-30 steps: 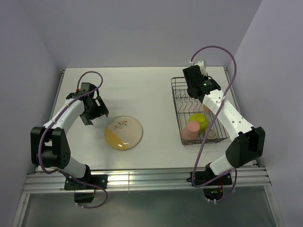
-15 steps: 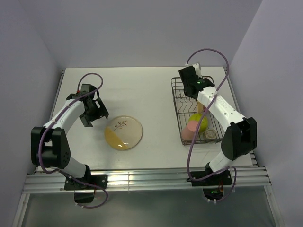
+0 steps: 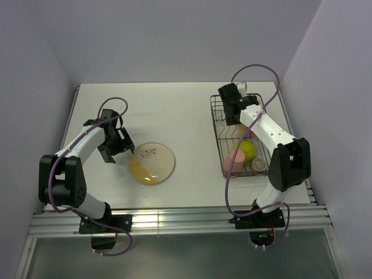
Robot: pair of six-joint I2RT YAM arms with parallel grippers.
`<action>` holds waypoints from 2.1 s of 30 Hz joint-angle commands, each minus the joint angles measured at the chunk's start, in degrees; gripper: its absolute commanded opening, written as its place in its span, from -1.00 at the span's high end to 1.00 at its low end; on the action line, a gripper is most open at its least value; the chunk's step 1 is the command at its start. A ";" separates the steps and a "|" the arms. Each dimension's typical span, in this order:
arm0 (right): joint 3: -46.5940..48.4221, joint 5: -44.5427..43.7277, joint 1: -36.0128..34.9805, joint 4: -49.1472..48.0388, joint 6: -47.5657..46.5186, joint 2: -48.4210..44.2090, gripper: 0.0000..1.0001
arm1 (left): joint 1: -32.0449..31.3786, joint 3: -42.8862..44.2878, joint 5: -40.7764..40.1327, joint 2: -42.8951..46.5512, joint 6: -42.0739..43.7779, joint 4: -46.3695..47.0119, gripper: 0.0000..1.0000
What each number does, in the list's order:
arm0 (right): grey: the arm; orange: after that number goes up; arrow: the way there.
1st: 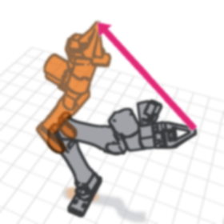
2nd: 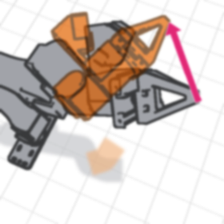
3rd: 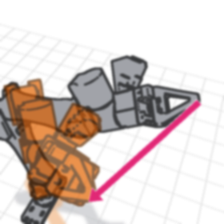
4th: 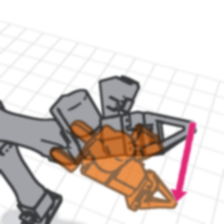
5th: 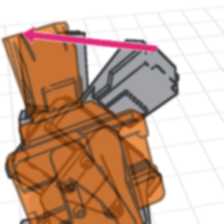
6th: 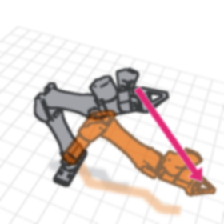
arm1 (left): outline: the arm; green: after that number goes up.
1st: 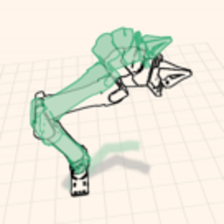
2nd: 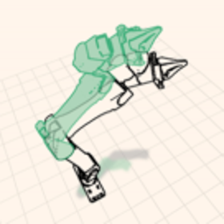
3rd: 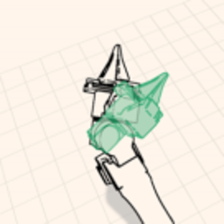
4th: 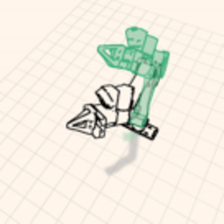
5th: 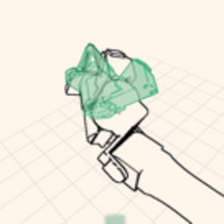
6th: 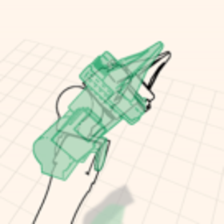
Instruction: Load the mixed dishes into the dish rack
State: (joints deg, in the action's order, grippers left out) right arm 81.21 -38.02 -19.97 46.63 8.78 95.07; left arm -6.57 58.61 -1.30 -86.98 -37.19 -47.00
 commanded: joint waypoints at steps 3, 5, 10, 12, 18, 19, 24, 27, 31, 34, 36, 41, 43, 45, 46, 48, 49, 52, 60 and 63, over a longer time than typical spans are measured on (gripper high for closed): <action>0.97 -1.09 1.33 1.53 4.05 -4.88 -0.89 | 0.06 -1.39 2.09 1.37 -0.52 0.51 -0.81; 1.58 -0.31 1.25 1.62 4.76 -6.91 -0.92 | 0.06 -2.88 2.27 1.72 -0.69 0.68 -0.79; 4.83 1.63 0.81 3.46 5.73 -10.33 -0.94 | 0.06 -5.78 2.88 3.13 -0.34 1.47 -0.75; 6.06 2.94 0.46 4.51 5.99 -11.30 -0.93 | -0.02 -6.75 4.20 3.48 -0.08 2.09 -0.72; 12.65 3.13 -3.05 8.73 6.43 -13.15 -0.94 | -0.02 -7.28 6.31 1.73 -0.95 3.50 -0.50; 15.01 3.04 -3.41 9.17 6.34 -13.41 -0.94 | -0.02 -7.63 6.22 1.20 -1.22 3.50 -0.46; 25.28 3.56 -6.48 12.95 6.16 -12.02 -0.94 | -0.55 -9.65 3.33 -1.26 -4.47 5.60 -0.22; 30.74 3.92 -8.76 14.63 6.51 -10.00 -0.94 | -2.21 -10.01 1.57 -4.15 -5.43 6.14 -0.20; 34.19 4.09 -12.19 15.07 6.87 -7.71 -0.94 | -4.68 -10.01 -2.55 -6.27 -6.75 7.27 -0.14; 35.51 5.32 -15.01 14.54 7.39 -5.60 -0.94 | -5.91 -9.31 -4.58 -7.76 -7.63 8.24 0.01; 36.82 5.67 -16.59 14.54 7.75 -3.76 -0.94 | -6.00 -8.78 -4.94 -9.61 -7.55 8.77 0.61; 39.37 13.83 -18.79 15.33 8.62 -0.15 -0.94 | -6.00 -7.55 -4.94 -11.81 -7.46 8.77 1.00; 39.55 20.07 -18.88 15.51 10.12 1.26 -0.94 | -6.00 -7.02 -5.03 -11.37 -7.37 8.42 1.00; 37.89 24.81 -18.97 14.63 10.73 2.13 -0.94 | -5.74 -6.41 -4.33 -9.71 -7.37 8.07 0.99; 37.36 29.10 -19.06 14.45 11.08 2.49 -0.94 | -5.65 -5.45 -4.06 -9.27 -7.37 7.55 1.00; 36.22 32.73 -19.15 14.71 11.79 3.45 -0.94 | -5.21 -4.12 -3.10 -8.21 -7.20 6.75 1.00; 35.86 35.62 -19.23 14.80 12.57 4.76 -0.94 | -5.04 -2.46 -1.96 -8.21 -7.11 6.23 1.00; 33.14 42.29 -19.41 13.67 14.25 6.18 -0.94 | -3.72 0.53 0.76 -8.38 -7.37 4.99 1.00; 26.55 52.08 -21.87 6.19 19.87 10.83 -0.94 | 0.24 5.46 6.57 -10.75 -8.86 4.29 1.00; 23.05 53.74 -22.13 3.13 22.06 11.11 -0.95 | 1.90 6.95 9.12 -10.93 -9.92 4.90 1.00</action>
State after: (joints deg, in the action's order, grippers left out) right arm 106.69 11.11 -41.52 54.81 27.31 106.89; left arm -6.28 62.24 4.14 -98.24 -44.66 -43.33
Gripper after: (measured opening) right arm 0.971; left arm 0.033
